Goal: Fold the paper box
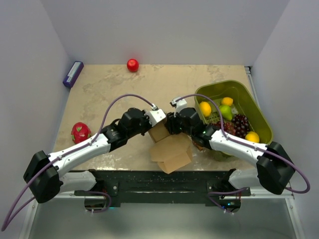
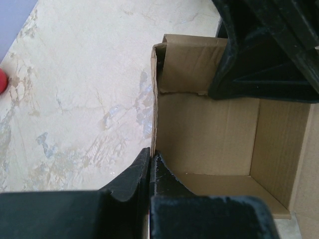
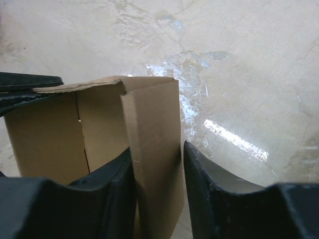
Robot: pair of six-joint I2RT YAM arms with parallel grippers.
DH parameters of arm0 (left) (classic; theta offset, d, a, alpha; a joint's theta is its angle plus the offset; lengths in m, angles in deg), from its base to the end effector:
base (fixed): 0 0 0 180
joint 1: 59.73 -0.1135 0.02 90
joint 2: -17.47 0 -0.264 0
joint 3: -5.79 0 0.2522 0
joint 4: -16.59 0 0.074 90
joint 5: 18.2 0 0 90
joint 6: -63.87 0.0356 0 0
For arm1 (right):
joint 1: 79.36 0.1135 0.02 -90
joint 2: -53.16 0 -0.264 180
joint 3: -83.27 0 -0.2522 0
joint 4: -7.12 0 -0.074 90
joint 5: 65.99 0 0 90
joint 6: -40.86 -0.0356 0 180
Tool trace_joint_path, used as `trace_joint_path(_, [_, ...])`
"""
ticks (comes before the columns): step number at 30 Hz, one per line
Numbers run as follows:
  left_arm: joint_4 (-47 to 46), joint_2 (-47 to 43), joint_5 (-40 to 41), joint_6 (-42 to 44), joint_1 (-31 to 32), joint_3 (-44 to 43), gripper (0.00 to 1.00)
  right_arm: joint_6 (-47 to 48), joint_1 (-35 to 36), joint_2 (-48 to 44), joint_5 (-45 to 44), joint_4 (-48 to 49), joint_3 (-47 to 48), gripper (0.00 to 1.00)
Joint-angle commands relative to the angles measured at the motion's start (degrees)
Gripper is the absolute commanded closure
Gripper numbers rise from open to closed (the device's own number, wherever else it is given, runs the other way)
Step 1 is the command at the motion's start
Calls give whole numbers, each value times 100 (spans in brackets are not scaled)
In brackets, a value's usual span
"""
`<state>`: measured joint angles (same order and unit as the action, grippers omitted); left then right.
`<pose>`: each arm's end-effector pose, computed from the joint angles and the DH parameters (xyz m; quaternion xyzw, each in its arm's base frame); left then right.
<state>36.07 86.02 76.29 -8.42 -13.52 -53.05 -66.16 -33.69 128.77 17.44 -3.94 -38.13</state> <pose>0.1872 -0.1913 0.2633 0.4394 0.7417 -0.0917 0.4985 0.2070 0.2061 0.2440 -0.1832 0.8368 0.2252 0.4643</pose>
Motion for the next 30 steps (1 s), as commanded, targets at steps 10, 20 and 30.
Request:
trace_joint_path(10, [-132,-228,-10,-207,37,-106,100,49,223,339,-1320,109,33,87])
trace_joint_path(20, [-123,-255,-18,-400,37,-159,100,-179,583,841,-2629,90,139,100])
trace_joint_path(30, [-124,-158,-151,-567,37,-194,100,-715,847,1386,-3921,100,165,100])
